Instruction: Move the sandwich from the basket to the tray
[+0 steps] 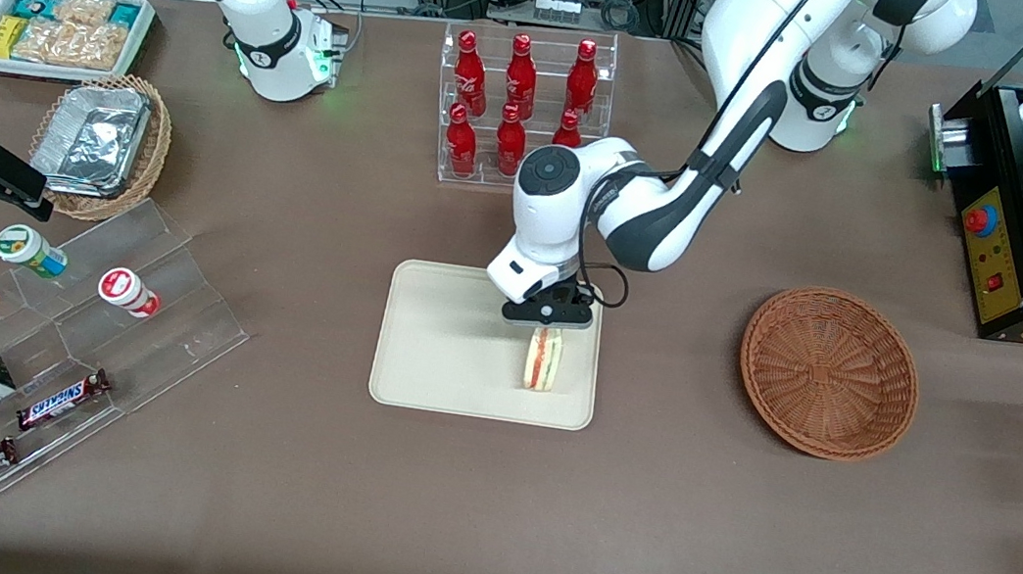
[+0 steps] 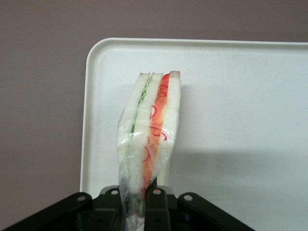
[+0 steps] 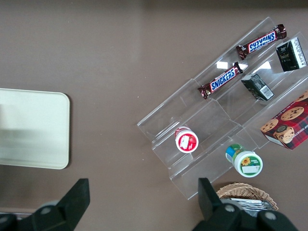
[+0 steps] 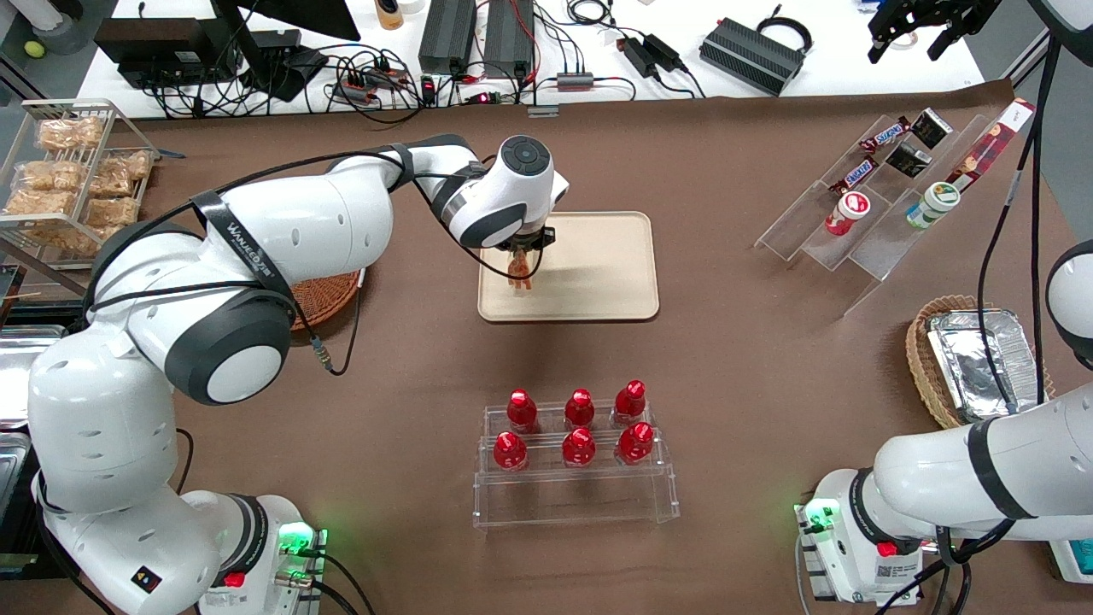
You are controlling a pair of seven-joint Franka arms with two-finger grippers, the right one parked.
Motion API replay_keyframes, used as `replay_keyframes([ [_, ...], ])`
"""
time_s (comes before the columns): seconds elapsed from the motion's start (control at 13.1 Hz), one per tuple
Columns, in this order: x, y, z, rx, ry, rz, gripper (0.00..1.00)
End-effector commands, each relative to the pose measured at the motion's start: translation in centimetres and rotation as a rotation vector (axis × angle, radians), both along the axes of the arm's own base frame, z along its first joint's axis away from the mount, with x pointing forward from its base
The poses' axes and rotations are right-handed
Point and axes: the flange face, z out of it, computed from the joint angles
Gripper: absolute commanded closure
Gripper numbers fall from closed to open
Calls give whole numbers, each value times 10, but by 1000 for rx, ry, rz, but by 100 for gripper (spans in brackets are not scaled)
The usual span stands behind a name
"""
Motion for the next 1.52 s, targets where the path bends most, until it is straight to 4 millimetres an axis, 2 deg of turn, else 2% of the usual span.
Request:
replay_keyframes([
  [0.0, 5, -8, -4, 13, -28, -1, 100],
  [0.15, 5, -7, -12, 21, -20, 0, 100],
  [0.23, 4, -7, -15, 25, -18, -1, 81],
  [0.3, 5, -5, -16, 28, -16, 0, 35],
  [0.38, 7, -2, -16, 31, -14, 4, 4],
  [0.53, 14, 6, -6, 36, -16, 25, 0],
  [0.68, 17, 16, 16, 69, 6, 62, 0],
  [0.84, 27, 35, 67, 64, -3, 122, 0],
  [0.99, 24, 51, 135, 28, -16, 193, 0],
  [1.07, 21, 70, 171, 57, -13, 218, 0],
  [1.14, 30, 106, 204, 73, -12, 267, 0],
  [1.22, 31, 128, 231, 73, -14, 265, 0],
  [1.29, 33, 154, 255, 71, 10, 255, 0],
  [1.45, 28, 194, 289, 87, 51, 226, 0],
])
